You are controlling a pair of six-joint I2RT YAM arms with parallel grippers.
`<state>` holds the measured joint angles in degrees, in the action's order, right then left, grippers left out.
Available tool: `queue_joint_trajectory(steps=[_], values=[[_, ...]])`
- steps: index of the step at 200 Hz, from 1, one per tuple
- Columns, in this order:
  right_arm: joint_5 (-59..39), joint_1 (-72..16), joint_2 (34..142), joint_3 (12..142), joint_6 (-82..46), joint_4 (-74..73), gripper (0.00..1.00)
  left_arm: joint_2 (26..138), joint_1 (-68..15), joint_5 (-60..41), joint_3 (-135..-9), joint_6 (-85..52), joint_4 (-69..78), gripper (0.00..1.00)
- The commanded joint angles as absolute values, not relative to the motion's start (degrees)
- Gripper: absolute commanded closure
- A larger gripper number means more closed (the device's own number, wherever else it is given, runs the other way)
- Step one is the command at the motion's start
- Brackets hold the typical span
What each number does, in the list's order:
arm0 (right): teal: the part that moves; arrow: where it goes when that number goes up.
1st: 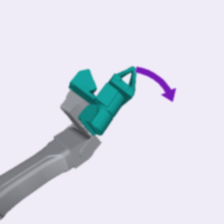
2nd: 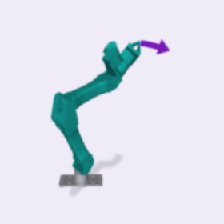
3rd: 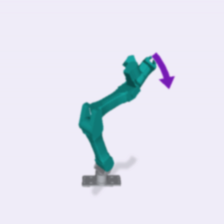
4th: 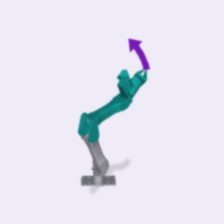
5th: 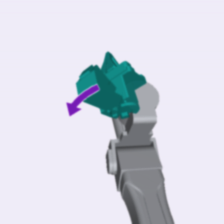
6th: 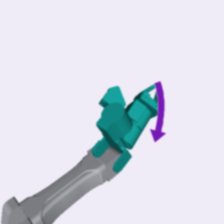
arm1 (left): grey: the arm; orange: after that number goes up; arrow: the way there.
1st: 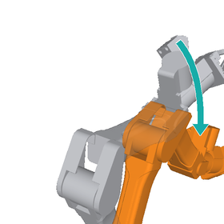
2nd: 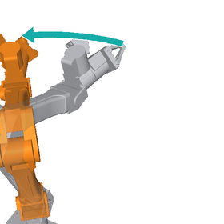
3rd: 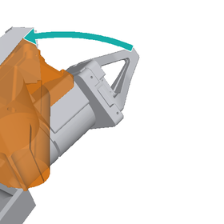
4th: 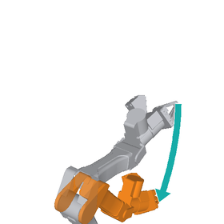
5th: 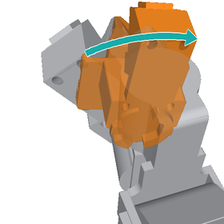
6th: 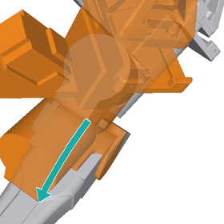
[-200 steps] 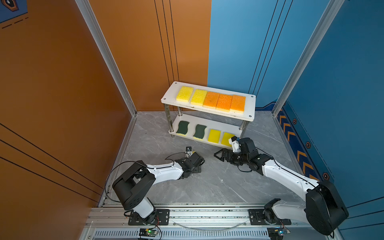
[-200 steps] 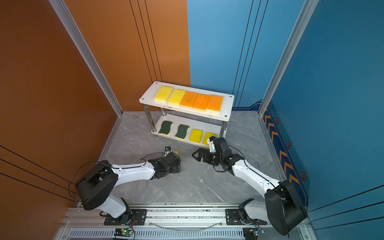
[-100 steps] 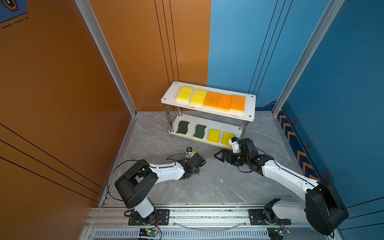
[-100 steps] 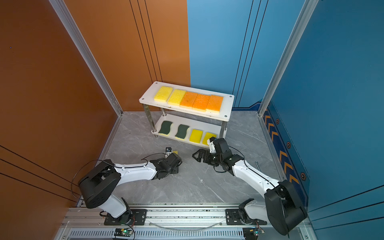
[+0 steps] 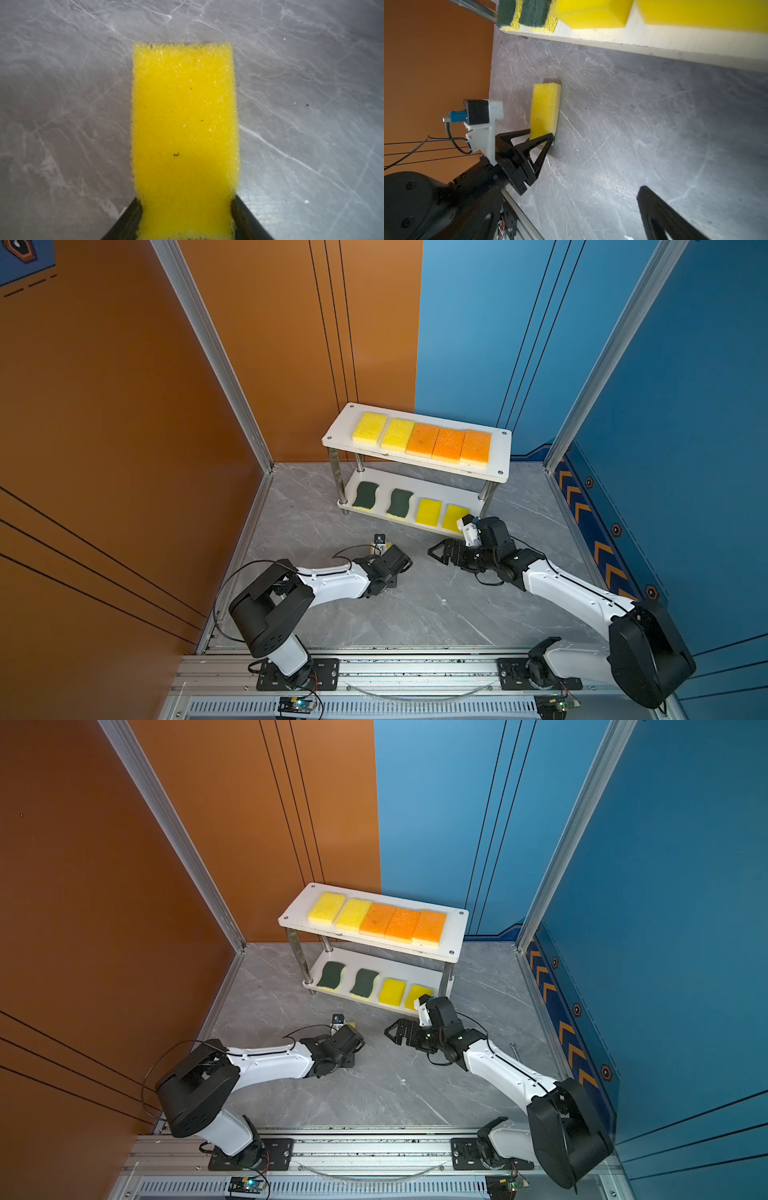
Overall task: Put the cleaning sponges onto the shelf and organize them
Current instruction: 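Lift the yellow sponge and carry it up to the top shelf end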
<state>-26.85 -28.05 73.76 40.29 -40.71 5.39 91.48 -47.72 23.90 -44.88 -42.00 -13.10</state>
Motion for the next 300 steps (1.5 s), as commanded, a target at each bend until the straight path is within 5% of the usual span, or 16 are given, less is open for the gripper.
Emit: queue_joint_trajectory(steps=[1, 150, 207, 300], values=[[-27.42, -27.53, 74.36, 39.64, -40.17, 4.41, 0.00, 87.85, -48.21, 26.74, -48.10, -38.95, -18.94, 0.44], [-29.35, -26.98, 78.05, 40.43, -40.55, 2.71, 0.00, 65.74, -32.37, 22.91, -64.78, -25.29, -36.21, 0.45], [-29.85, -26.89, 78.49, 40.86, -40.36, 3.33, 0.00, 64.56, -26.49, 13.53, -72.42, -21.00, -38.70, 0.44], [-29.53, -26.83, 77.43, 39.81, -40.57, 3.09, 0.00, 64.21, -23.70, 12.65, -83.72, -14.06, -42.28, 0.43]])
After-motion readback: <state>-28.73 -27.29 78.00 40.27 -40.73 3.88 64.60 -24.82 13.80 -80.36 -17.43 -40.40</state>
